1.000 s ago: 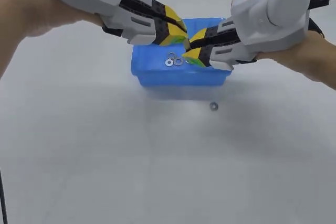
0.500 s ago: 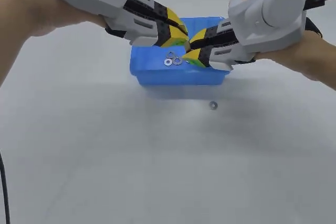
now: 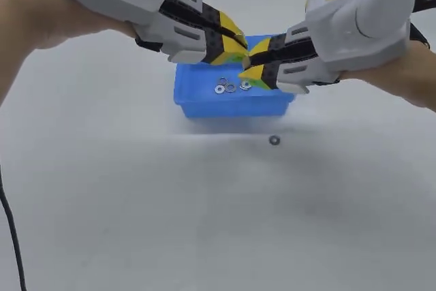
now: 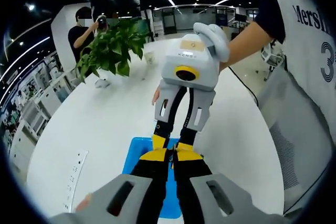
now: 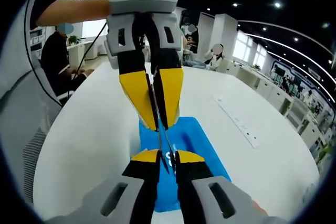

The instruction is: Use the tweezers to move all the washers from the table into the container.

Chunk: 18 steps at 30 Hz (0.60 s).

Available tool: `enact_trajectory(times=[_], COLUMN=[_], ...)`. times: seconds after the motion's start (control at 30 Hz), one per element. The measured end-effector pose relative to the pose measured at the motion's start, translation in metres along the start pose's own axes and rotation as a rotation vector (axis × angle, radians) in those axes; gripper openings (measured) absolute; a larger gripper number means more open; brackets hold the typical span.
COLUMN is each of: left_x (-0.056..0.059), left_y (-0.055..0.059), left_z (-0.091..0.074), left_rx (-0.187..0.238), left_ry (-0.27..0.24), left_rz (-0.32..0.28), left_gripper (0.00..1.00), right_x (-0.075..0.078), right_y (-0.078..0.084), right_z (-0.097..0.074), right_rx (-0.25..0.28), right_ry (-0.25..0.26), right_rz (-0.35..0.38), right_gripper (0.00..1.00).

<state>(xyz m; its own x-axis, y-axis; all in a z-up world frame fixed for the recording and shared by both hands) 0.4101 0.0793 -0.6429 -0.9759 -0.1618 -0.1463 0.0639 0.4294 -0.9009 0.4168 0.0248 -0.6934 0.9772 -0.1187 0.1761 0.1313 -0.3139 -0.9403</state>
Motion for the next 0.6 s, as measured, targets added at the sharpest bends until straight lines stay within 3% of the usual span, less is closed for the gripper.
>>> enact_trajectory(times=[0.17, 0.2, 0.3, 0.4, 0.6], left_x=[0.018, 0.021, 0.036, 0.048, 0.07], left_y=[-0.018, -0.021, -0.029, -0.035, -0.039], left_z=[-0.005, -0.006, -0.007, -0.007, -0.004], left_rx=[0.004, 0.007, 0.014, 0.018, 0.004], left_ry=[0.002, 0.001, 0.006, 0.012, 0.039], left_rz=[0.012, 0.011, 0.013, 0.018, 0.03], left_gripper=[0.07, 0.07, 0.07, 0.07, 0.07], right_x=[-0.017, -0.012, -0.026, -0.03, -0.055], right_y=[-0.015, -0.011, -0.018, -0.017, -0.018], right_z=[-0.013, -0.013, -0.022, -0.027, -0.035], right_rx=[0.014, 0.015, 0.018, 0.018, 0.013], right_ry=[-0.022, -0.021, -0.034, -0.039, -0.06], right_rz=[-0.032, -0.038, -0.056, -0.065, -0.066], right_gripper=[0.11, 0.11, 0.11, 0.11, 0.11])
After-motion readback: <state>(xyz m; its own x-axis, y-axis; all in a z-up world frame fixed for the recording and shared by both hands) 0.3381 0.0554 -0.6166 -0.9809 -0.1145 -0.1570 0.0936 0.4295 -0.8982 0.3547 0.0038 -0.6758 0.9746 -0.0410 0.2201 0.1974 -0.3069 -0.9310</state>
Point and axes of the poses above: the centre of the closed fingertips' face, and the gripper's own axes: z roughly forward along the fingers, x roughly to its right, y roughly out of its underside, the point moved 5 cm from there along -z, roughly backward along the fingers, and after that the axes turned 14 degrees about x, right-handed, at the moved point
